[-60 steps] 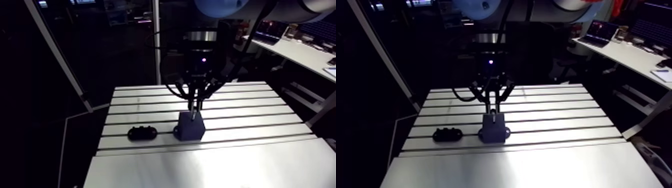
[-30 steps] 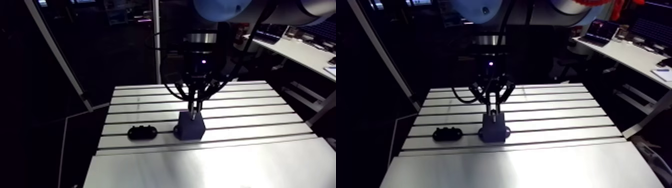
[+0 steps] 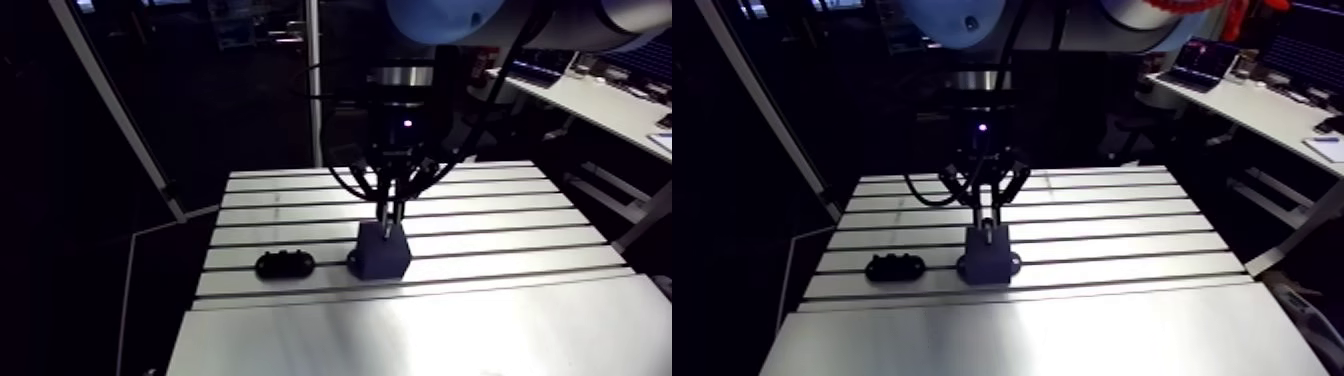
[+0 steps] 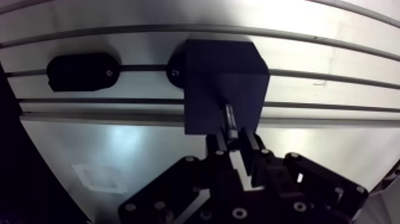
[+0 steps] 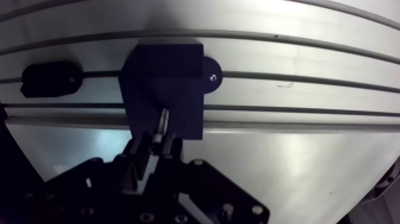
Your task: Pick up the M10 bolt and insert it into the hole until fully seated.
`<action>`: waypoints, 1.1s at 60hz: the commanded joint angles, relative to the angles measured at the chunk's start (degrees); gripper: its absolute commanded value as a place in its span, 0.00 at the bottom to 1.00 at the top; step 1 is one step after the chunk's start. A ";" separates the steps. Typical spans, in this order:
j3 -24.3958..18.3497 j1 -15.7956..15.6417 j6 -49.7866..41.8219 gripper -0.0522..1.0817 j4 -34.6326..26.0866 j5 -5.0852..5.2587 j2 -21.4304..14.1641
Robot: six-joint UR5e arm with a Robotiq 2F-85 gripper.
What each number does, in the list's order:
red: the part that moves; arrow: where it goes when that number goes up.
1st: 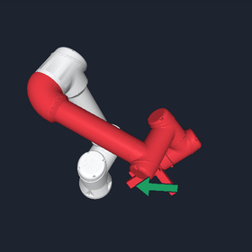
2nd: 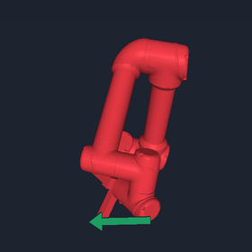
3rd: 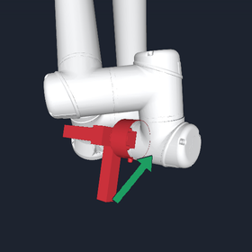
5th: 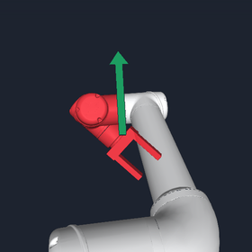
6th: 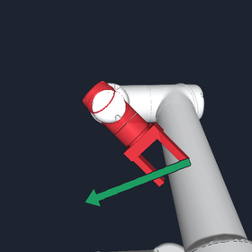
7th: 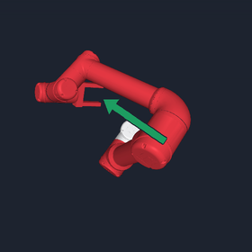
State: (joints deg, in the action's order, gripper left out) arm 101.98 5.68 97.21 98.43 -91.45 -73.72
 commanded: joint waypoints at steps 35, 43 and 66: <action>0.39 0.03 0.30 1.00 -0.13 0.08 -0.32; 0.46 -0.04 0.30 1.00 -0.05 0.01 -0.23; 0.46 -0.05 0.30 1.00 0.05 0.08 0.03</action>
State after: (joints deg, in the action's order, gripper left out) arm 102.44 5.64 97.51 98.44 -91.40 -73.75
